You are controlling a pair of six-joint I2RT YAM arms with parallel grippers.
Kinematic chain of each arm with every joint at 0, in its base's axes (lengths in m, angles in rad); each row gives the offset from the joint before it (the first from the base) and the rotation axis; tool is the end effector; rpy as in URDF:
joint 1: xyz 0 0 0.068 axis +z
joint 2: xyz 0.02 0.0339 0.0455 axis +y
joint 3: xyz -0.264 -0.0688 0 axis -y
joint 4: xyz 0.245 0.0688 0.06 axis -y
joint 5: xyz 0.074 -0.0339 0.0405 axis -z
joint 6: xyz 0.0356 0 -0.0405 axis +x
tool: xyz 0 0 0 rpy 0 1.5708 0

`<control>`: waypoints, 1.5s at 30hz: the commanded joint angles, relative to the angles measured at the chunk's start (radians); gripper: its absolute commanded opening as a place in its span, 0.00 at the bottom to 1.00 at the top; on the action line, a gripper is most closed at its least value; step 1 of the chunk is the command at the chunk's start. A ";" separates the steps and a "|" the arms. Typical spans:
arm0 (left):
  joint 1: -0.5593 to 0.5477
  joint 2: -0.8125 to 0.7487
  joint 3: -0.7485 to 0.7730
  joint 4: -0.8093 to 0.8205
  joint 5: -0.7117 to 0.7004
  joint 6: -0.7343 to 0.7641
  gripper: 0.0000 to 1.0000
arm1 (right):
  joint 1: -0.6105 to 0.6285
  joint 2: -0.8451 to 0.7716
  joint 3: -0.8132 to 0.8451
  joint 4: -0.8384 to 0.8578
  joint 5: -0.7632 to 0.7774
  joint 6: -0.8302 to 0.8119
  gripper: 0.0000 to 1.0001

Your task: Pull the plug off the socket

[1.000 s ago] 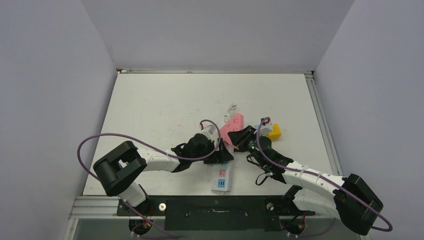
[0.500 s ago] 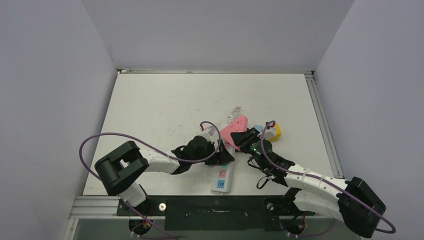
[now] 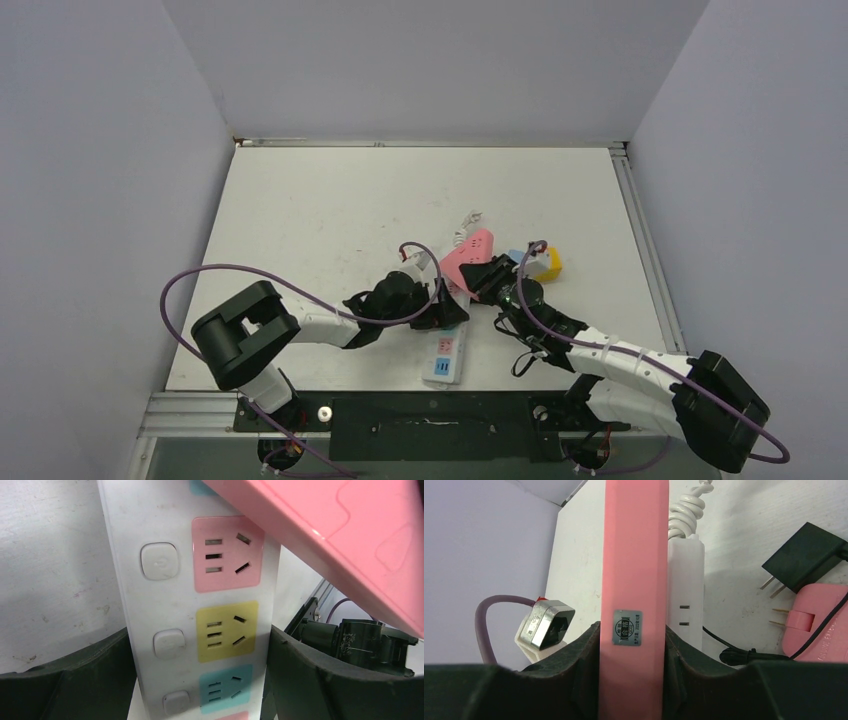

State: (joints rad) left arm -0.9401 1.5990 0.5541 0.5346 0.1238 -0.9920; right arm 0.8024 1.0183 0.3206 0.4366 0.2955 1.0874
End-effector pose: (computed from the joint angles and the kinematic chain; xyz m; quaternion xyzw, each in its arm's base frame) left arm 0.1720 -0.2430 0.1422 0.0089 0.8616 -0.4456 0.2431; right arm 0.1549 0.1453 0.1989 0.2002 0.7638 0.4198 0.4475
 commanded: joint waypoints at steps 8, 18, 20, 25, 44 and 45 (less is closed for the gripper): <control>0.035 0.006 0.013 -0.028 0.067 0.014 0.47 | 0.015 0.034 0.132 0.263 -0.067 -0.180 0.05; 0.065 -0.047 -0.004 -0.107 -0.013 0.032 0.47 | 0.014 -0.014 0.173 0.008 0.120 -0.134 0.05; 0.095 -0.065 -0.014 -0.128 -0.032 0.033 0.47 | 0.013 -0.036 0.181 -0.035 0.153 -0.146 0.05; 0.155 -0.105 -0.007 -0.225 -0.099 0.074 0.48 | -0.027 -0.091 0.199 -0.160 0.195 -0.151 0.05; 0.337 -0.077 0.088 -0.360 -0.181 0.183 0.74 | -0.287 0.214 0.181 -0.083 -0.313 -0.146 0.20; 0.340 -0.078 0.090 -0.362 -0.184 0.187 0.78 | -0.288 0.220 0.179 -0.080 -0.318 -0.149 0.23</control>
State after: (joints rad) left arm -0.6170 1.5089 0.6090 0.2024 -0.0238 -0.8505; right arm 0.5182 1.2240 0.4603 0.2722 0.0380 0.9562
